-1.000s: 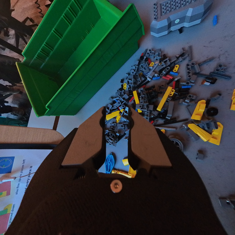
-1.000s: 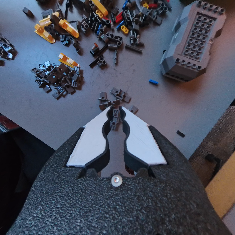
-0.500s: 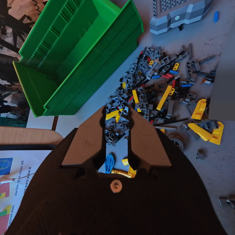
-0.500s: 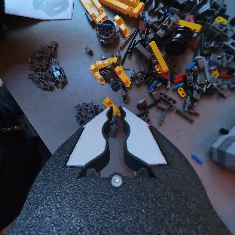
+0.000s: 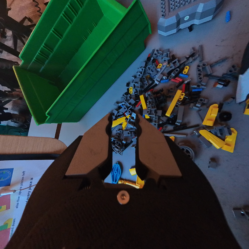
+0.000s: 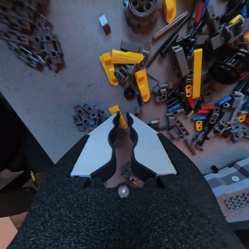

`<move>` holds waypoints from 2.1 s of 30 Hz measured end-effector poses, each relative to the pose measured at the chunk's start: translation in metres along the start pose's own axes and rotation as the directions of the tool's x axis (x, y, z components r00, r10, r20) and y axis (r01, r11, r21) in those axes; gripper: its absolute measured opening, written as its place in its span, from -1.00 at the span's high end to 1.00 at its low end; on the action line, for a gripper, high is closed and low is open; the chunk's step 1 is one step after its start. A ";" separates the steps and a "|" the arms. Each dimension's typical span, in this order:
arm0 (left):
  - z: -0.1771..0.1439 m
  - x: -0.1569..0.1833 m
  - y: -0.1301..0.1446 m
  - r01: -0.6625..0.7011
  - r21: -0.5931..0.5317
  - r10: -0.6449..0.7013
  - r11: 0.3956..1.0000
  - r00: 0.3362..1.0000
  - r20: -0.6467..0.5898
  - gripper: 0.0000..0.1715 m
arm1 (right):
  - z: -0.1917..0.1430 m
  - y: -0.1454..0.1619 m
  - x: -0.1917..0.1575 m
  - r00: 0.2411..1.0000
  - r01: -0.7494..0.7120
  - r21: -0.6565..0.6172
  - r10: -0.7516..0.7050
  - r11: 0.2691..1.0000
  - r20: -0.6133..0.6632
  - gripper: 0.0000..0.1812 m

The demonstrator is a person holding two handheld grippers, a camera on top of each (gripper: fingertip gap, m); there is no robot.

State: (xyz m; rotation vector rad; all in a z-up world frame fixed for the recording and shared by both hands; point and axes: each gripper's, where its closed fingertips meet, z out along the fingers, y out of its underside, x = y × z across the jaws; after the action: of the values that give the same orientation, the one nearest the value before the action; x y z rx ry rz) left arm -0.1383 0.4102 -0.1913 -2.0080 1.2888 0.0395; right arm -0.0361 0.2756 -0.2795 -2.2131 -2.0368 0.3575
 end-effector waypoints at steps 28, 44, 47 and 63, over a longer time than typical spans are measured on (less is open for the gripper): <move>-0.001 -0.001 0.001 -0.007 0.001 0.007 1.000 1.000 0.007 0.65 | -0.015 0.064 0.038 0.982 -0.168 -0.029 0.165 0.985 -0.097 0.96; 0.001 -0.001 0.005 -0.007 -0.011 0.007 1.000 1.000 0.005 0.65 | -0.015 0.001 0.056 0.980 -0.174 0.152 0.187 0.973 -0.073 1.00; 0.000 -0.002 0.003 -0.001 -0.004 0.001 1.000 1.000 0.005 0.66 | -0.022 0.006 0.036 0.979 -0.203 0.182 0.205 0.962 0.008 0.98; 0.000 -0.001 0.004 -0.008 -0.009 0.008 1.000 1.000 0.002 0.65 | -0.008 -0.009 0.050 0.973 -0.206 0.277 0.227 0.938 -0.046 0.96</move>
State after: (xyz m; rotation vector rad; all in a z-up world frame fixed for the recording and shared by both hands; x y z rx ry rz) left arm -0.1421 0.4100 -0.1932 -2.0095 1.2978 0.0515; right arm -0.0391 0.3267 -0.2749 -2.2427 -1.5984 0.5283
